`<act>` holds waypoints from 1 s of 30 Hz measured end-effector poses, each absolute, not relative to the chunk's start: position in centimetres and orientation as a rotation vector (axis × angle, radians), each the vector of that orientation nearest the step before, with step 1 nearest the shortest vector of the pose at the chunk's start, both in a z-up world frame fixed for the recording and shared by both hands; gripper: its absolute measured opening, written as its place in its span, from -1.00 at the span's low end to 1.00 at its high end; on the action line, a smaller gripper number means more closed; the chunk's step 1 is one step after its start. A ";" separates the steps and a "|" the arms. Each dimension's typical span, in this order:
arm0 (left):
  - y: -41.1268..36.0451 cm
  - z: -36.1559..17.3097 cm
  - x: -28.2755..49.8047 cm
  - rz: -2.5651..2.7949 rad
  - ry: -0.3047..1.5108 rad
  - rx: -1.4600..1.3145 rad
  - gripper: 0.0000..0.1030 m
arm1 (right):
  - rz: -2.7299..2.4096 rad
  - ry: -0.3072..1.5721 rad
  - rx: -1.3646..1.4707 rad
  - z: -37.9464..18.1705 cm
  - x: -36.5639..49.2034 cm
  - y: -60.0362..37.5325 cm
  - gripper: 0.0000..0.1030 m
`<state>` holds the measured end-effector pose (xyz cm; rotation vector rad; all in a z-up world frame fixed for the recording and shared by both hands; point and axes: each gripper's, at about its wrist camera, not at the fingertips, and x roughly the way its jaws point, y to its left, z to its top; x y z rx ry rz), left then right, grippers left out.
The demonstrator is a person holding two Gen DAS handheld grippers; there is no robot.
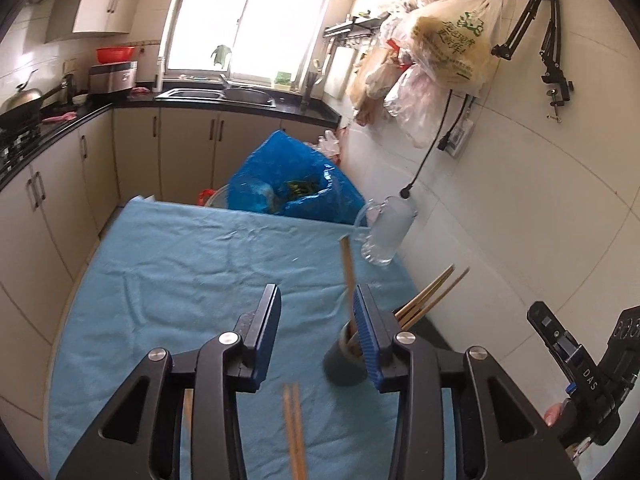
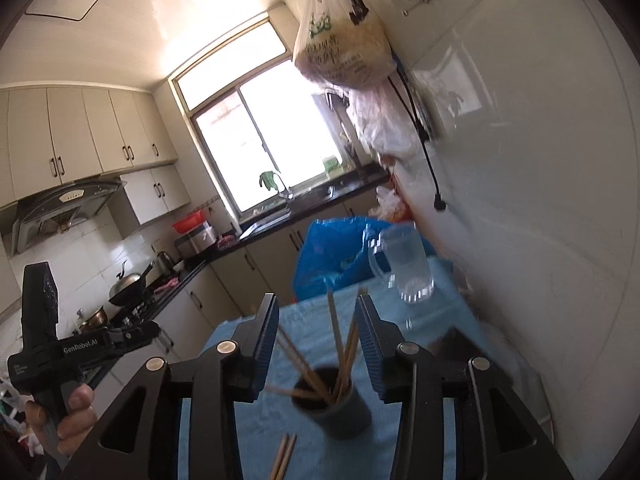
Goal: Organize utensils
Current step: 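Move the left tool back to the towel and grasp a chopstick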
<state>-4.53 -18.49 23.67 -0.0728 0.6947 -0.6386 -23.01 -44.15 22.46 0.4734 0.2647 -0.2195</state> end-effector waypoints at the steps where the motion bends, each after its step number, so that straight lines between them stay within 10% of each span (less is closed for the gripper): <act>1: -17.7 23.2 -4.9 -0.628 0.697 -0.071 -0.28 | -0.216 0.287 0.478 21.6 -23.3 -43.7 -0.13; 30: -9.7 2.7 2.0 -0.395 1.188 -0.128 -0.43 | -0.163 0.720 0.526 3.1 -17.8 -38.5 -0.10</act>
